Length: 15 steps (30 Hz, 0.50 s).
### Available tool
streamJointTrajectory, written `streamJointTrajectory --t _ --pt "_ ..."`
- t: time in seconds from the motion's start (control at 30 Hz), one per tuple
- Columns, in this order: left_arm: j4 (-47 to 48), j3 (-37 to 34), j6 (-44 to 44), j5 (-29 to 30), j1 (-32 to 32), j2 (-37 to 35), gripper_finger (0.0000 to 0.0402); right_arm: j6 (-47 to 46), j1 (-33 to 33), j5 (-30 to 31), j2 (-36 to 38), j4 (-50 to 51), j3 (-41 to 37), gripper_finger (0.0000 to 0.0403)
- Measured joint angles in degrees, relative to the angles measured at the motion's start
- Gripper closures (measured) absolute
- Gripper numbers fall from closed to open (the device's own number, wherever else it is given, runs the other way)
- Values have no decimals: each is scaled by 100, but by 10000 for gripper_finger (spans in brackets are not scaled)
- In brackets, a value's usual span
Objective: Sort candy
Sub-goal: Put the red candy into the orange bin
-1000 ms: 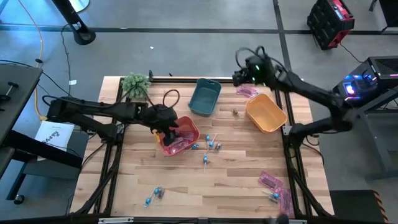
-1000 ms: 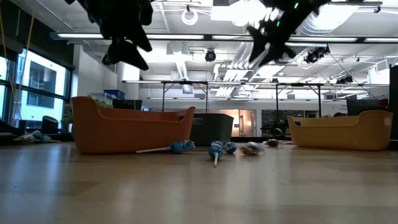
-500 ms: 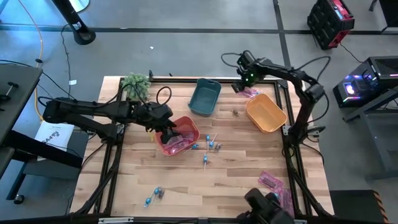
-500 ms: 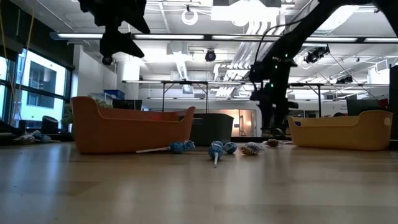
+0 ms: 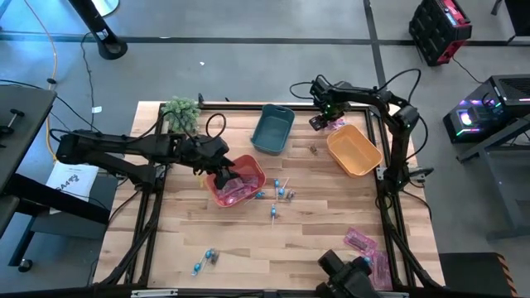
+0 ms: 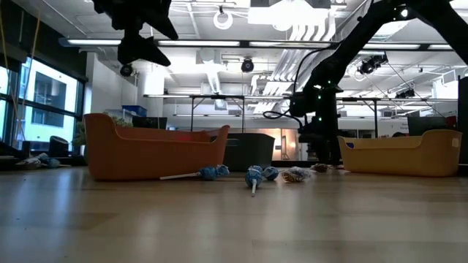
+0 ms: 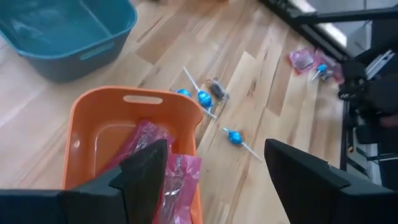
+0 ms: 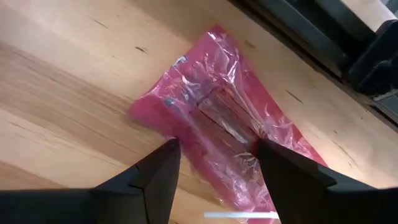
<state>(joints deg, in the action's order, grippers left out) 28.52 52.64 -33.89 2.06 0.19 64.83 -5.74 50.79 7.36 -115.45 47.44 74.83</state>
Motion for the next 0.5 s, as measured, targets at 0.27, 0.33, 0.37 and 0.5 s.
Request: streamJointTrajectory --t 0.27,0.33,0.37,0.5 --pt "-814 -7 -19 -132 7 -761 138 323 -268 218 -99 234 7 349" --pt "-1288 -7 74 -93 4 -1099 138 367 -353 210 -89 314 4 385" --pt "-1506 -7 108 -8 4 -1288 138 365 -403 197 -80 411 23 386" --pt "-2063 -7 325 465 7 -2009 138 557 -607 69 129 822 203 395"
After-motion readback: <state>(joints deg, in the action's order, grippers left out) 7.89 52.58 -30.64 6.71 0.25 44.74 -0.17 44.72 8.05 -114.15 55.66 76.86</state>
